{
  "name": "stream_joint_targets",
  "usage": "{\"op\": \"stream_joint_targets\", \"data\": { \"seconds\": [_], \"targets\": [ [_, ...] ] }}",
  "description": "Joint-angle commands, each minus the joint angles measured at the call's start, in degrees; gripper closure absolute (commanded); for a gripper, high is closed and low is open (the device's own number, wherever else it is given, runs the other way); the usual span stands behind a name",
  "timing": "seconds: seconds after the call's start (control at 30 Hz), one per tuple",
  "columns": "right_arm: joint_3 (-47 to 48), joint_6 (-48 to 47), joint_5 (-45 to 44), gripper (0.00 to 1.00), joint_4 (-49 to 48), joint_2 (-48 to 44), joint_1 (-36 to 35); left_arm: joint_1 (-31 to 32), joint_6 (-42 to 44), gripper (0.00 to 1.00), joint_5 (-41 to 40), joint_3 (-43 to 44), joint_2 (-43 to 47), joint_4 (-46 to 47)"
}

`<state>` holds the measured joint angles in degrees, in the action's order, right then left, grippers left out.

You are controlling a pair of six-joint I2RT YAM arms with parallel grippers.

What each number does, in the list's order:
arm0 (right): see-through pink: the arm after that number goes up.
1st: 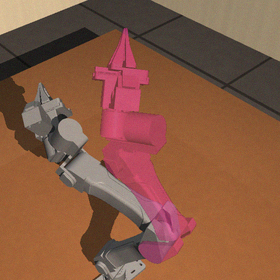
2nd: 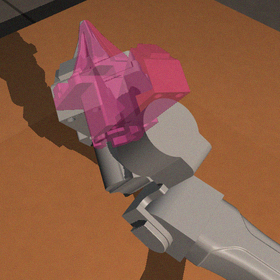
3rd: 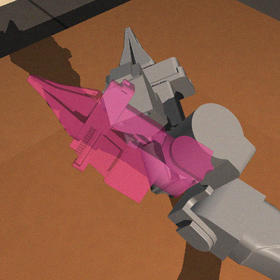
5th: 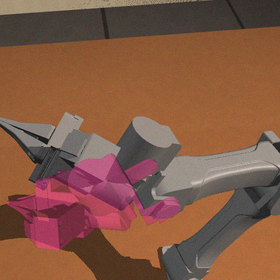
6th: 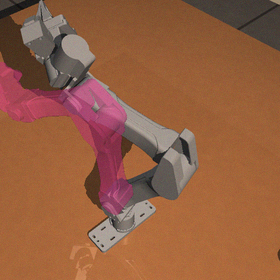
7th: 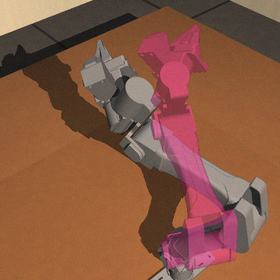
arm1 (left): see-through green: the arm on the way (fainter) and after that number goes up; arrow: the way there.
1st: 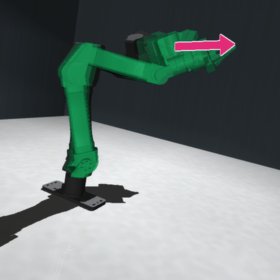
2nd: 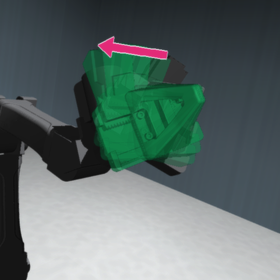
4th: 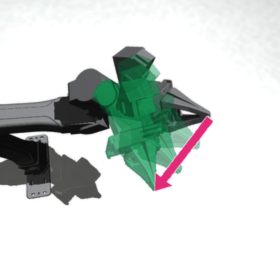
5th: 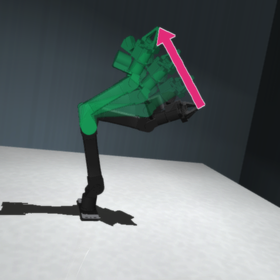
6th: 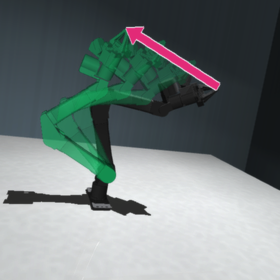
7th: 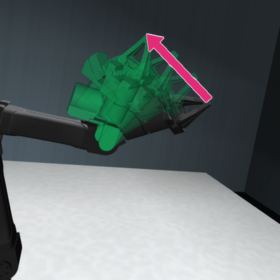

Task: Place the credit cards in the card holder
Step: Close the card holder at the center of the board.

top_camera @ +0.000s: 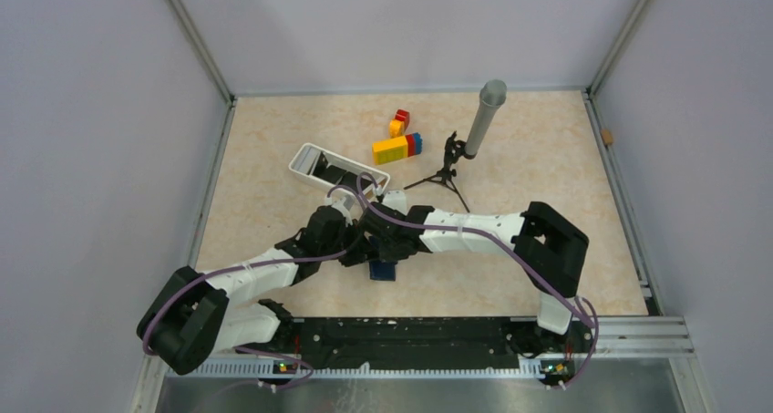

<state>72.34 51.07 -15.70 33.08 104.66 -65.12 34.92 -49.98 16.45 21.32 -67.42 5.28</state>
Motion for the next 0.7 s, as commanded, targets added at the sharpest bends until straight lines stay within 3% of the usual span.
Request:
{"op": "stream_joint_targets", "data": {
  "seconds": [0.0, 0.3, 0.53, 0.67],
  "targets": [
    [2.62, -0.63, -1.58, 0.84, 0.15, 0.87, -0.56, 0.21, 1.09, 1.0, -0.45, 1.0, -0.37, 1.53],
    [2.28, -0.55, -1.08, 0.84, -0.2, 2.49, -0.58, 0.22, 1.23, 1.0, -0.78, 0.79, -0.3, 1.55],
    [1.75, 0.28, -1.66, 1.0, 0.18, 2.65, -0.58, 0.23, 1.27, 1.0, -0.7, 0.5, -0.48, 1.85],
    [1.1, 0.83, -2.81, 1.0, 1.13, 2.21, -0.55, 0.18, 1.48, 1.0, -0.93, 0.56, -0.4, 1.58]
  ]
}}
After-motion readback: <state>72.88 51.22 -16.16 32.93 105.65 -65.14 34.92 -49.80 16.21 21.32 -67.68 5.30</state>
